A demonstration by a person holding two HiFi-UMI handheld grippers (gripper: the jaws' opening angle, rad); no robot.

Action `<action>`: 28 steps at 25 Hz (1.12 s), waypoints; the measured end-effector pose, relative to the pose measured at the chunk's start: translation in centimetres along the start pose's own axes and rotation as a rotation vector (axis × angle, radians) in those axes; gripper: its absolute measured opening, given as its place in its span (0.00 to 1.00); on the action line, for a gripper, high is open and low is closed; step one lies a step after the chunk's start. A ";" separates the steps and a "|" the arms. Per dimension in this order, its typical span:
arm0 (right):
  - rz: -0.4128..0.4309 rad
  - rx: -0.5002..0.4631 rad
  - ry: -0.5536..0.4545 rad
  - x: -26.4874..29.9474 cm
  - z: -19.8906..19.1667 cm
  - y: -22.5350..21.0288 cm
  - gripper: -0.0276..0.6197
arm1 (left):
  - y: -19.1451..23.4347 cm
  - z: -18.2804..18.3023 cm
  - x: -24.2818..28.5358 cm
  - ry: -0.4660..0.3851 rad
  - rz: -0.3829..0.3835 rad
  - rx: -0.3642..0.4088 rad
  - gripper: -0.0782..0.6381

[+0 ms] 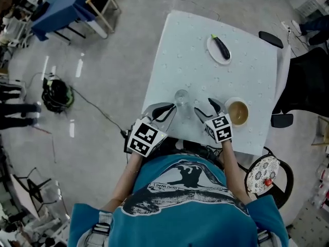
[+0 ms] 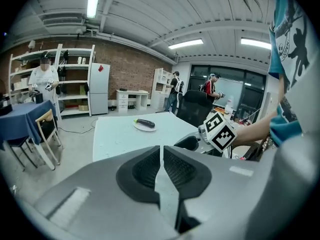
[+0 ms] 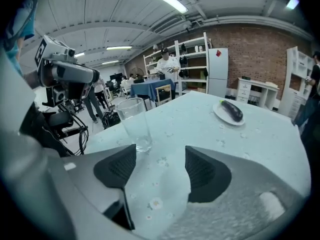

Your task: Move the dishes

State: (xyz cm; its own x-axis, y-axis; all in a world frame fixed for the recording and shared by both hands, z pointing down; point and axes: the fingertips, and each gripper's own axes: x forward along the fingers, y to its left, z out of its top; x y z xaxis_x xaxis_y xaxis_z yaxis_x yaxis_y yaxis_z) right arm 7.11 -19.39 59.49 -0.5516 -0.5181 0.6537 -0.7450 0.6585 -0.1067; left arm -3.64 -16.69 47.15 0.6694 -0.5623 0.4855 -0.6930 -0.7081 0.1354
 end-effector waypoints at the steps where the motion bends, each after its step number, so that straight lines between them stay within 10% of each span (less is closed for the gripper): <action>1: -0.029 0.004 -0.004 -0.8 -0.2 -0.7 0.52 | -0.3 0.0 0.3 0.006 -0.013 0.008 0.16; 12: -0.324 0.088 0.041 -8.6 -5.6 -7.5 0.48 | -4.1 0.6 3.3 0.033 -0.163 0.090 0.16; 19: -0.355 0.145 0.108 -10.1 -9.6 -8.5 0.45 | -5.8 1.0 4.1 0.036 -0.204 0.115 0.16; 28: -0.358 -0.050 0.281 -9.5 -12.9 -8.7 0.25 | -7.5 0.5 4.6 0.057 -0.223 0.135 0.16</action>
State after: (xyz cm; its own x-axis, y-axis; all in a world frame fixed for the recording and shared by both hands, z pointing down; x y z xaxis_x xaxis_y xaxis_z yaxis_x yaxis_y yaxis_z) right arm 23.65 -13.19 63.84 -0.1341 -0.5543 0.8214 -0.8473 0.4941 0.1951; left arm 4.81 -14.18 47.93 0.7827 -0.3640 0.5049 -0.4859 -0.8643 0.1302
